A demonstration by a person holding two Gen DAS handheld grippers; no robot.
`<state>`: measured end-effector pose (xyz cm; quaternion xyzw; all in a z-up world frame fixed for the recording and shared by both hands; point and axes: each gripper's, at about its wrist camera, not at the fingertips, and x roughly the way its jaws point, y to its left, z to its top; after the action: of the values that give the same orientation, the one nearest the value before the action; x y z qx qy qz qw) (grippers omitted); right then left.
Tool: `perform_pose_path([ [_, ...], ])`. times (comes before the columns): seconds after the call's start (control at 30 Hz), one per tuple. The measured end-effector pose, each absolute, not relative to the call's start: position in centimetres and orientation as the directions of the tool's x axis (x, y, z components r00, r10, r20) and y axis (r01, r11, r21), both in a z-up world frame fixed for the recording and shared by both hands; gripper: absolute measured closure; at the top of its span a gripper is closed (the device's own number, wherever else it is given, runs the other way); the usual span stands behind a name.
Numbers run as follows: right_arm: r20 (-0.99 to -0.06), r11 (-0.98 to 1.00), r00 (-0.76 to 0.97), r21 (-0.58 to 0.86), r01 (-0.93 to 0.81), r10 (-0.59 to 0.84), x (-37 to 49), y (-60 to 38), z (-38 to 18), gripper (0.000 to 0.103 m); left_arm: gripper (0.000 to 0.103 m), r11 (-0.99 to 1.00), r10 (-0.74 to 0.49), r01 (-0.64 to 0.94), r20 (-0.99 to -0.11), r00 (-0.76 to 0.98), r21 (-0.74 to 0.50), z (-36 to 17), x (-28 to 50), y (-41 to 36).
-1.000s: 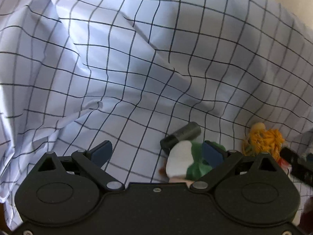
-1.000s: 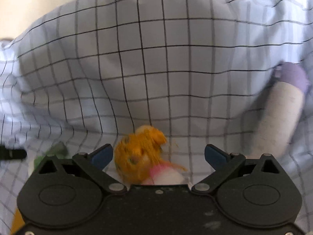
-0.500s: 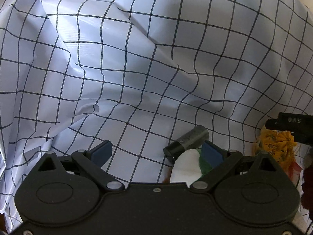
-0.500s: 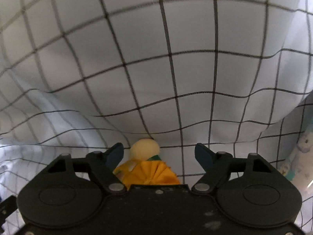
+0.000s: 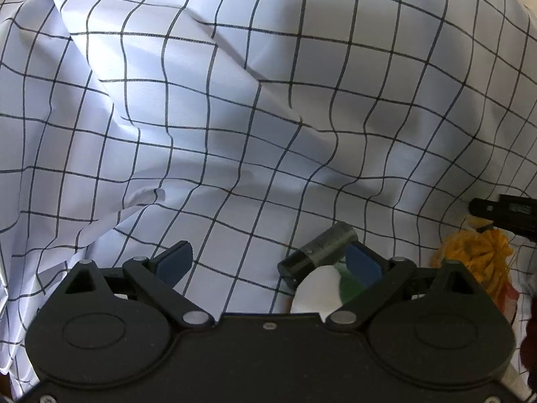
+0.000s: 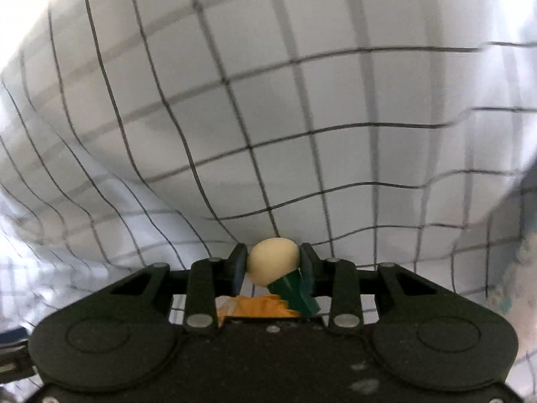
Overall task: Organize soft objects
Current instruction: 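Grasp the dark glass vial with the left tool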
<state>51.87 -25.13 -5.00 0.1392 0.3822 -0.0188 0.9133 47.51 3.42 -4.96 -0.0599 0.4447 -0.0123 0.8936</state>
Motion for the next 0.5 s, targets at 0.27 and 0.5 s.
perform_pose_path([
  [0.27, -0.556, 0.948, 0.831, 0.267, 0.173, 0.005, 46.2, -24.3, -6.1, 0.070, 0.008, 0.987, -0.104, -0.035, -0.801, 0.590, -0.154, -4.9, 48.8, 1.9],
  [0.5, -0.474, 0.965, 0.880, 0.213, 0.151, -0.033, 44.9, -23.7, -6.2, 0.070, 0.008, 0.981, -0.109, -0.076, -0.833, 0.543, -0.178, -6.0, 50.6, 0.6],
])
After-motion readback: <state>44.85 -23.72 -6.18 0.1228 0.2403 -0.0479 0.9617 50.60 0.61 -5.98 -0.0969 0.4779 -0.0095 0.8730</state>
